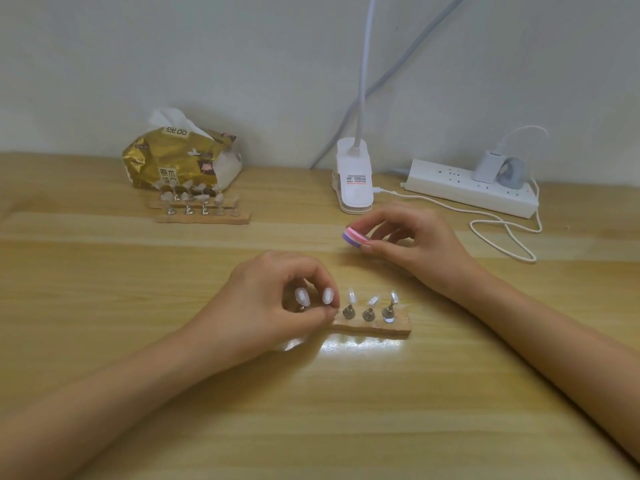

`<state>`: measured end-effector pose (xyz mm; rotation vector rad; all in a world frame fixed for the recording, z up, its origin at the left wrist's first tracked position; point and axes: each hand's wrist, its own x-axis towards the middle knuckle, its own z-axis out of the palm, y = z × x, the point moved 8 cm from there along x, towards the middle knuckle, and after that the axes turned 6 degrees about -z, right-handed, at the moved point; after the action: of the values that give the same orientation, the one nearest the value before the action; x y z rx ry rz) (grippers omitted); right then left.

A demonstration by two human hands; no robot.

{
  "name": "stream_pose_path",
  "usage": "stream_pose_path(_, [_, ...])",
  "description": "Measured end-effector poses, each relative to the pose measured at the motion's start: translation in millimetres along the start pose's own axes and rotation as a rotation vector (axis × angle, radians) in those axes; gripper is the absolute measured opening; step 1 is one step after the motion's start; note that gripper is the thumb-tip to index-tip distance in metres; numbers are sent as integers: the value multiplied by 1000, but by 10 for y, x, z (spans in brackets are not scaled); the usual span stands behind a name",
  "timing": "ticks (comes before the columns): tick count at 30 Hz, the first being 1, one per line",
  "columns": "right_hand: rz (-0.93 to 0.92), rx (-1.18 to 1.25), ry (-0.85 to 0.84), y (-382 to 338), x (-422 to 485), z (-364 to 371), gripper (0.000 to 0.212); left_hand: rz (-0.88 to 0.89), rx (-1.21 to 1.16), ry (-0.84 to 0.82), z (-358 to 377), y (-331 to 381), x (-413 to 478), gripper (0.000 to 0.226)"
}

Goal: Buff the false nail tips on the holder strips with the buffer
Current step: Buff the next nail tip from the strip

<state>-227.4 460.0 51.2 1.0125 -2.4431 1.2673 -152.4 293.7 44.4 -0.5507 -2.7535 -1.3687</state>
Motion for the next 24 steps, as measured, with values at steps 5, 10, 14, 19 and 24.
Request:
stream_pose_path(5, [-4,7,-9,-4,6,17,20,4,-53,-35,103,74,54,13])
stream_pose_path(10, [-7,10,-14,2,10,24,19,161,94,-24,129,233,4,12])
stream_pose_path(14, [14,31,-5,14,7,14,19,196,231,27,93,283,-55,4])
stream_pose_path(19, [40,72,21,32,3,-7,17,96,-18,106,-131,274,-27,9])
stream_pose_path(24, [35,100,66,-21,-4,-25,10,-45,-418,76,-292,38,372,6])
